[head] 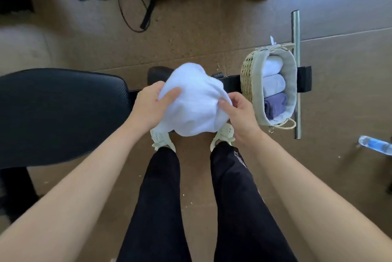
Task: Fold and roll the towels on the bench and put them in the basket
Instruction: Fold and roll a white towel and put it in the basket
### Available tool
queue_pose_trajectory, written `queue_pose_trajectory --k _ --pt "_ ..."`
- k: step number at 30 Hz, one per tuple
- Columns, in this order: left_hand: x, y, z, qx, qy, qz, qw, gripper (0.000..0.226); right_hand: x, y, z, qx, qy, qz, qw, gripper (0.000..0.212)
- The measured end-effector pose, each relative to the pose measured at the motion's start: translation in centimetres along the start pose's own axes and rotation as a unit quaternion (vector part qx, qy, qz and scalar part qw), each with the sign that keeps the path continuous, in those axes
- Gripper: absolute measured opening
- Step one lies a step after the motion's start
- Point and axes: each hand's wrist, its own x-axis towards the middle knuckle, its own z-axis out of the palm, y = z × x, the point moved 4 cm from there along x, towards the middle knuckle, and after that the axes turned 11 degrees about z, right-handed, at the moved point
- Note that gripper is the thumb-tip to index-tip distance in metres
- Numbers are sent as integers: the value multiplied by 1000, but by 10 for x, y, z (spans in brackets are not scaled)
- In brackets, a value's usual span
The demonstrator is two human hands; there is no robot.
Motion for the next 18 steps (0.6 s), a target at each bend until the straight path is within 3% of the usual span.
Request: queue_pose_trajectory --k 2,5,8,10,12,15,18 --pt "-1 1 -5 -22 20 15 999 46 -7 -13 -2 27 9 -32 999 13" --pt "3 -3 -22 -73 118 11 990 33 -10 -37 6 45 -22 -60 997 4" --pt "13 -10 -37 -75 180 3 981 12 -2 -52 20 21 -51 -48 997 24" --pt "18 -20 -36 -80 156 -10 984 16 0 -52 30 -40 -91 -28 995 51" --pt "16 -30 -25 -99 101 -38 989 26 -1 -42 37 -87 -130 -4 988 62" --pt "0 -47 -2 -148 38 -93 984 23 -9 -25 38 -92 -118 11 989 48" --pt "-23 -55 10 -167 11 -117 979 33 -24 -28 33 -80 -24 -1 997 27"
